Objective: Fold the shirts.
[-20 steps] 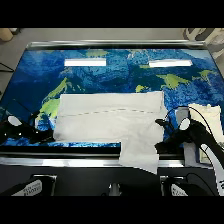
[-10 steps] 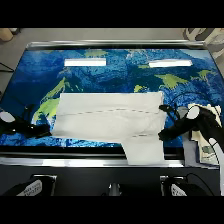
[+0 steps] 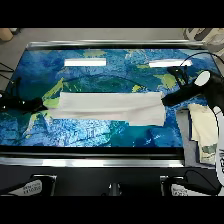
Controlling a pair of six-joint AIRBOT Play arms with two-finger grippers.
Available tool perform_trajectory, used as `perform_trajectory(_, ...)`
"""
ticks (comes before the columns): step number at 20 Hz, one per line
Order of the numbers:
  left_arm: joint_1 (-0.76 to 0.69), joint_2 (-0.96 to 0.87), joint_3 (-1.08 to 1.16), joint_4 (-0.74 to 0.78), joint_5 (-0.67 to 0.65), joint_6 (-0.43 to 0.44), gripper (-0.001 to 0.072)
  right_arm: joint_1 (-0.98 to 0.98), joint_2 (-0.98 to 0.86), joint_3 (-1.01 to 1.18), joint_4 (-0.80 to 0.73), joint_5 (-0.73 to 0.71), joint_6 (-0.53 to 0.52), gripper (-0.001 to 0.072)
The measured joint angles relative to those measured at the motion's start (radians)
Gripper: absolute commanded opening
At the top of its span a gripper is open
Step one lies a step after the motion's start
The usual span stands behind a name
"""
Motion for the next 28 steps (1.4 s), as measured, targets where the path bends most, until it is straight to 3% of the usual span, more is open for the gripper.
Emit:
perform_trajectory(7, -0.053, -0.299, 0.306, -0.077, 0.022, -0.005, 0.0024, 0.000, -0.167, 0.095, -0.001, -0.180, 0.075, 0.0026)
perform_trajectory(12, -0.072, -0.429, 0.369, -0.084, 0.034, -0.031, 0.0028, 0.000, -0.252, 0.103, -0.002, -0.237, 0.098, 0.0029)
perform_trajectory(13, -0.075, -0.448, 0.373, -0.084, 0.034, -0.042, 0.0060, 0.000, -0.265, 0.104, -0.002, -0.238, 0.099, 0.0030)
perform_trajectory(14, -0.076, -0.466, 0.376, -0.085, 0.033, -0.055, 0.0149, 0.000, -0.276, 0.104, 0.000, -0.244, 0.101, 0.0032)
perform_trajectory(15, -0.080, -0.481, 0.378, -0.085, 0.027, -0.069, 0.0170, 0.000, -0.283, 0.105, 0.003, -0.244, 0.102, 0.0072)
perform_trajectory(16, -0.082, -0.492, 0.380, -0.085, 0.019, -0.080, 0.0195, 0.000, -0.287, 0.106, 0.007, -0.248, 0.105, 0.0169)
perform_trajectory(17, -0.084, -0.500, 0.381, -0.082, 0.007, -0.087, 0.0331, -0.001, -0.289, 0.108, 0.008, -0.244, 0.105, 0.0267)
perform_trajectory(18, -0.085, -0.504, 0.383, -0.079, -0.004, -0.093, 0.0560, -0.002, -0.290, 0.113, 0.011, -0.232, 0.103, 0.0425)
perform_trajectory(19, -0.085, -0.507, 0.388, -0.072, -0.017, -0.100, 0.0620, -0.002, -0.290, 0.121, 0.010, -0.216, 0.095, 0.0654)
perform_trajectory(20, -0.082, -0.508, 0.396, -0.068, -0.031, -0.101, 0.0619, -0.005, -0.287, 0.127, 0.008, -0.194, 0.082, 0.0719)
perform_trajectory(24, -0.055, -0.485, 0.467, -0.037, -0.087, -0.108, 0.0610, -0.080, -0.279, 0.139, 0.007, -0.087, 0.049, 0.0720)
perform_trajectory(28, -0.044, -0.405, 0.503, -0.027, -0.096, -0.101, 0.0609, -0.185, -0.309, 0.142, 0.118, -0.011, 0.025, 0.0720)
